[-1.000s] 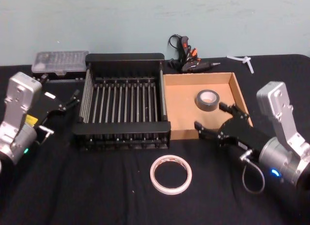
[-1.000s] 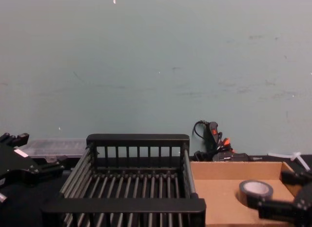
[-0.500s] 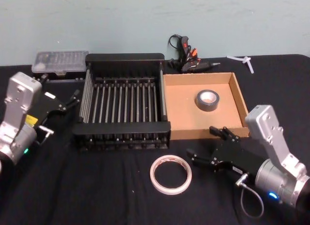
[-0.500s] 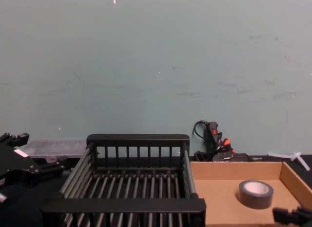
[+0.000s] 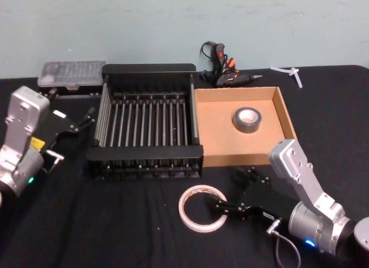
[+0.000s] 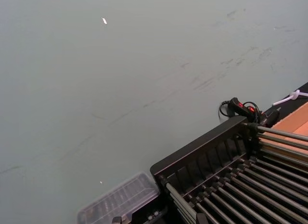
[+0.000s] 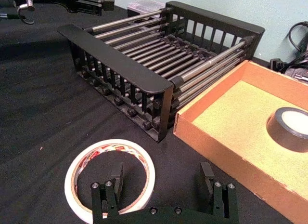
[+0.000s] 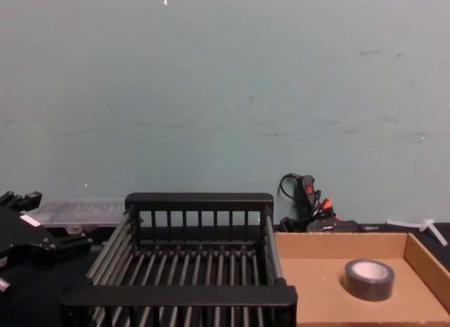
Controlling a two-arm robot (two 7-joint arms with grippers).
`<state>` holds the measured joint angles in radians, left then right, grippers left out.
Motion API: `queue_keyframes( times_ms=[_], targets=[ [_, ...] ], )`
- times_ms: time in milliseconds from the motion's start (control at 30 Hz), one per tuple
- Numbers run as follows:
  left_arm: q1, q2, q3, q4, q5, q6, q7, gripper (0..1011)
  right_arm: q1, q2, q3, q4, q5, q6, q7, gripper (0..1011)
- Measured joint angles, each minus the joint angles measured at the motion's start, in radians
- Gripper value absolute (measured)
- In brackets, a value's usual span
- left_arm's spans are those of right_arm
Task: Pick up the white tape and place it into the black box , Pick up the silver tape and place it into the brown box.
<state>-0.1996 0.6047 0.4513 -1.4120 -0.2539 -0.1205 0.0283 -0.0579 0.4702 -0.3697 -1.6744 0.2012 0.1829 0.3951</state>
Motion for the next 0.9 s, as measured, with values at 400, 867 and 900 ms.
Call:
queue_keyframes(
  times_ms=[400,867,900],
  targets=[
    [0.000,0.000,0.000,0.000,0.000,0.000,0.000,1001,0.016,-0.013,-0.022,0.018,-0.009,0.009,0.001,1003],
    [0.000,0.000,0.000,0.000,0.000,0.000,0.000,1001,0.033,-0.036,-0.034,0.053,-0.029,0.014,-0.012,1002],
    [0.000,0.000,0.000,0.000,0.000,0.000,0.000,1001,0.034,-0.036,-0.035,0.054,-0.030,0.014,-0.012,1002]
  ],
)
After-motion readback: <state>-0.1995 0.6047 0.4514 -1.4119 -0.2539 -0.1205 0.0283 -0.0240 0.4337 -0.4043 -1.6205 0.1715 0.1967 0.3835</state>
